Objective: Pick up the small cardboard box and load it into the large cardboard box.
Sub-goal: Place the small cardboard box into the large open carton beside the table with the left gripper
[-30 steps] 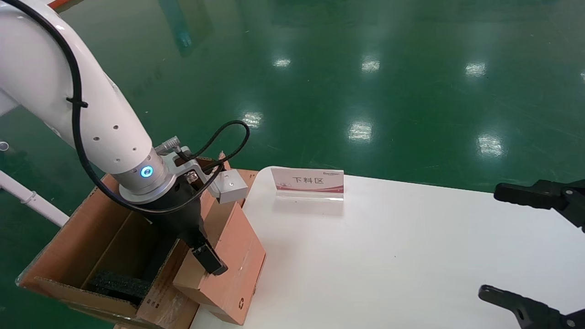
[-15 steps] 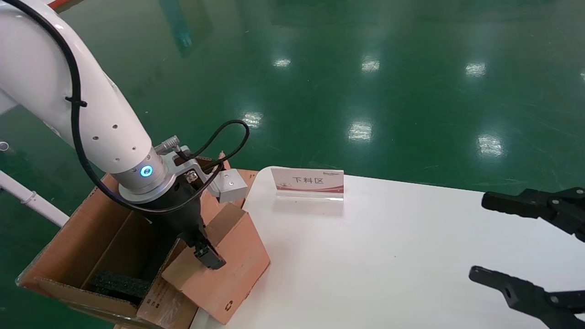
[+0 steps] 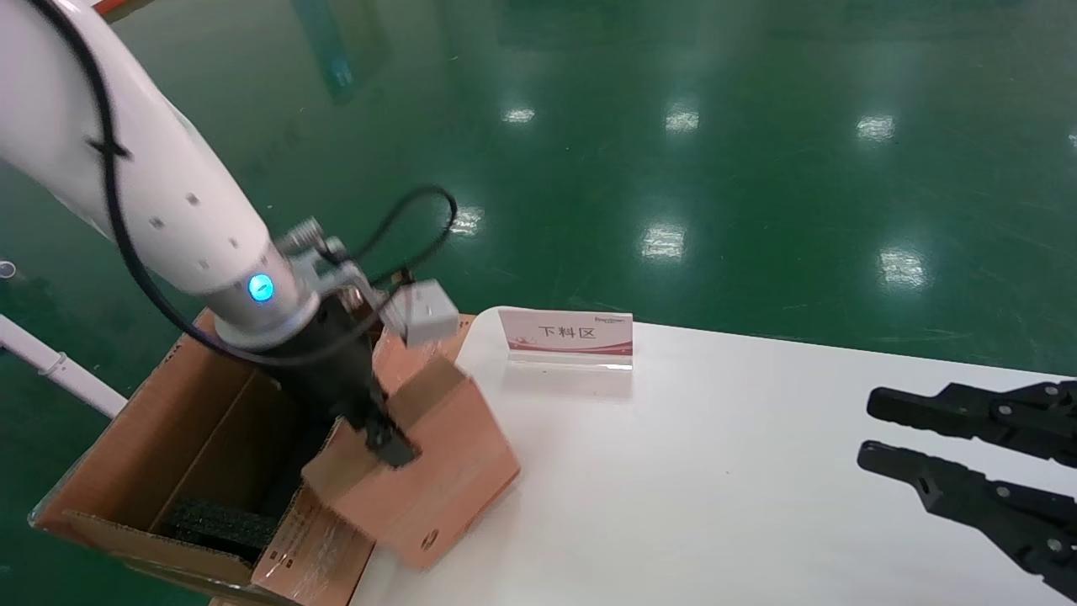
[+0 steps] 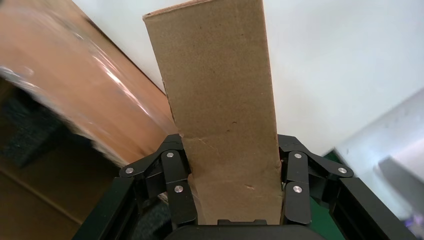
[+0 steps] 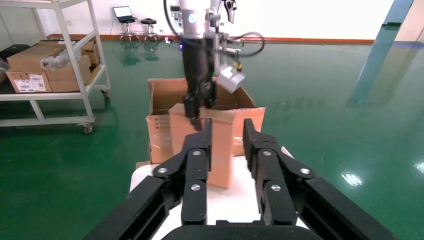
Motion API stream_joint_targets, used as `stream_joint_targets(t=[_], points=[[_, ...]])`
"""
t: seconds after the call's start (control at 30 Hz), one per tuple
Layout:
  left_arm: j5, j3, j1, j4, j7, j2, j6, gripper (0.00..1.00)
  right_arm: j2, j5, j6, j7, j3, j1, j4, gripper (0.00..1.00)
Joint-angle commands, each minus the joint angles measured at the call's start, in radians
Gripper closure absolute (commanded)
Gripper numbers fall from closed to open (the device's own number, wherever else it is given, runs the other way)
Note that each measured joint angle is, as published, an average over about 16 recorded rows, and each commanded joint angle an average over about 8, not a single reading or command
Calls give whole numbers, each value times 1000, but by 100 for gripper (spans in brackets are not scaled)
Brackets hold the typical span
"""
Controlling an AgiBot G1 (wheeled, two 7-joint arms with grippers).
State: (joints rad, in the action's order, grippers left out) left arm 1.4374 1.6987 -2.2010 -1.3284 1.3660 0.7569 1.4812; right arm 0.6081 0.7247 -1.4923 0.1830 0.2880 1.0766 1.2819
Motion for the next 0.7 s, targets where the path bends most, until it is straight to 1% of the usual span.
stream_joint_targets(t=[0.03, 0.17, 0.33, 0.53, 0.7], points=[[-10, -11, -14, 2, -6, -8, -3, 100, 0, 0, 0, 0, 0, 0, 0, 100], [-44, -43, -59, 13, -29, -34, 0, 100, 0, 0, 0, 0, 0, 0, 0, 100], [-60, -90, -142, 46, -71, -69, 7, 100, 0, 0, 0, 0, 1, 0, 0, 100], [-26, -131, -269, 123, -124, -97, 44, 100, 0, -1, 0, -1, 1, 0, 0, 100], [11, -128, -355, 206, -177, -103, 88, 100, 0, -1, 0, -1, 1, 1, 0, 100]])
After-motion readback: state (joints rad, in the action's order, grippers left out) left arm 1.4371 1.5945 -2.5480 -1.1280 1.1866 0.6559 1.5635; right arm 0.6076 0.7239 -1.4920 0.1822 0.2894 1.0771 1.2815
